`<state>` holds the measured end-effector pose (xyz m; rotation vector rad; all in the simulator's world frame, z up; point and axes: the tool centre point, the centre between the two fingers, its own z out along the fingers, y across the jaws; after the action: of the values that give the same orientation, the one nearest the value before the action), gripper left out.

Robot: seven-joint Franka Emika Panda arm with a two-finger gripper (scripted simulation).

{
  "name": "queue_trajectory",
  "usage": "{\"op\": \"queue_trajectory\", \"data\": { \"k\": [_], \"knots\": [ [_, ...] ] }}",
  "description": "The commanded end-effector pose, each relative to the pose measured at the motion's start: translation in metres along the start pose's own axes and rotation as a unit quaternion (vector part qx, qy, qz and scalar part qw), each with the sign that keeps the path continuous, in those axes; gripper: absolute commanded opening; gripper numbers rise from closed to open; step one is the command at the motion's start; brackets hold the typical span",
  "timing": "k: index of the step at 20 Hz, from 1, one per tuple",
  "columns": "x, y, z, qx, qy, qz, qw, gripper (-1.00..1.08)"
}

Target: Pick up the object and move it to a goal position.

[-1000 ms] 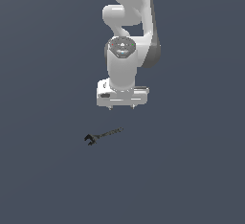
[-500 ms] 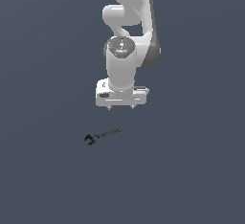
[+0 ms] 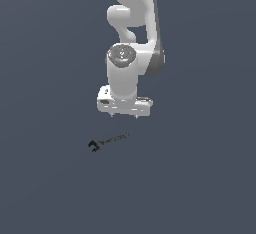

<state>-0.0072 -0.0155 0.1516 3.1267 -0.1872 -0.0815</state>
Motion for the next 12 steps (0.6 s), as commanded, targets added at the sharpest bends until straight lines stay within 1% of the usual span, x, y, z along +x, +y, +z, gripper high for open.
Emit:
{"op": "queue_trajectory", "data": {
  "k": [1,3,6,9,12],
  "knots": [
    [0.004,0.003,0.005,0.002,0.000,0.033,0.9994,1.00],
    [0.008,0.006,0.009,0.004,0.001,0.064,0.9979,1.00],
    [0.014,0.010,0.016,0.007,0.002,0.113,0.9936,1.00],
    [0.020,0.015,0.023,0.009,0.002,0.161,0.9869,1.00],
    [0.026,0.020,0.031,0.011,0.003,0.209,0.9778,1.00]
  ]
}}
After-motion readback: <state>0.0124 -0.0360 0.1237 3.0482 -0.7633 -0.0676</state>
